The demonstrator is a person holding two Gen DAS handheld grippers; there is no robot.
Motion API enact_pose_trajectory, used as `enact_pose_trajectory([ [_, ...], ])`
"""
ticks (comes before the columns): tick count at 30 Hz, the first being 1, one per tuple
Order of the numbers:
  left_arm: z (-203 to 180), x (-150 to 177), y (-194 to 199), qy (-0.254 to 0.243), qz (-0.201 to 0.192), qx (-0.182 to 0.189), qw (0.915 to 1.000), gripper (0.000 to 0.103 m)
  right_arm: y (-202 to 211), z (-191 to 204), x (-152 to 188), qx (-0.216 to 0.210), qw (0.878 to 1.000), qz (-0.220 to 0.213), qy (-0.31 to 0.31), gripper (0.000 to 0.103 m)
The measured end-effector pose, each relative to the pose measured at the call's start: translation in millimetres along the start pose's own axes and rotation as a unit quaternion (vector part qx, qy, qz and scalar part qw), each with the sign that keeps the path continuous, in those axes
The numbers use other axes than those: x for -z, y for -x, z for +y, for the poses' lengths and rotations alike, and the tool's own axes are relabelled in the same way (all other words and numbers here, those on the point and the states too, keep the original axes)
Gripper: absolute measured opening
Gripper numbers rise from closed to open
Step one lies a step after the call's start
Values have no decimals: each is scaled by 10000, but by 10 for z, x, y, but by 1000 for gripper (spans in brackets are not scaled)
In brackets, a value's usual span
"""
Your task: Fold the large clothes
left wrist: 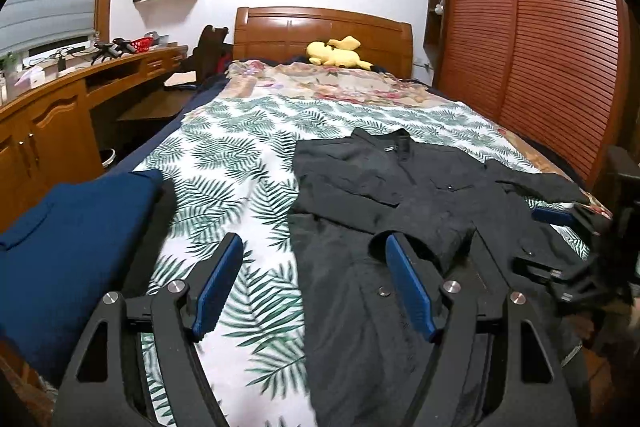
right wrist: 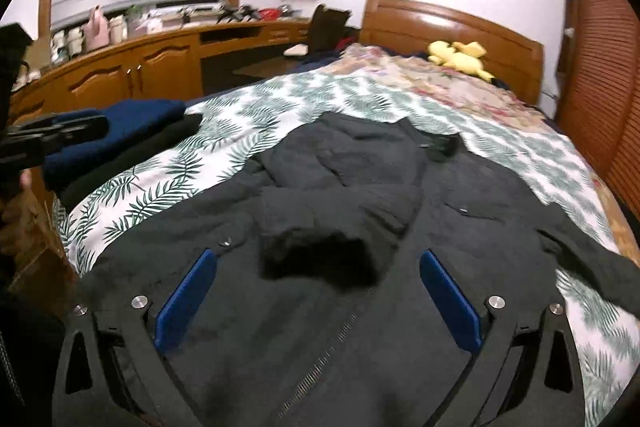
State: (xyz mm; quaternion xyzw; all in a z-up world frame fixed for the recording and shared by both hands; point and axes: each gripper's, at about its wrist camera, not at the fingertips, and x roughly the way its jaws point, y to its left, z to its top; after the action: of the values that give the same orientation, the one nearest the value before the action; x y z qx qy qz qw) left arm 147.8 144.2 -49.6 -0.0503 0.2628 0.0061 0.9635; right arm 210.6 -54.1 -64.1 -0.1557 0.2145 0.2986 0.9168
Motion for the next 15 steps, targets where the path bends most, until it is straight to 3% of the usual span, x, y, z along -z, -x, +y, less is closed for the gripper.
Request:
enact_pose_trajectory([
  [9,83,55,184,28,-111,-92,9999,75,-702,58,-276,-347,9980,525,49,98],
  [15,105,89,156,54,-52,-48,10000,75,-1275,-60,-194,-177,9889,1461,195,95],
])
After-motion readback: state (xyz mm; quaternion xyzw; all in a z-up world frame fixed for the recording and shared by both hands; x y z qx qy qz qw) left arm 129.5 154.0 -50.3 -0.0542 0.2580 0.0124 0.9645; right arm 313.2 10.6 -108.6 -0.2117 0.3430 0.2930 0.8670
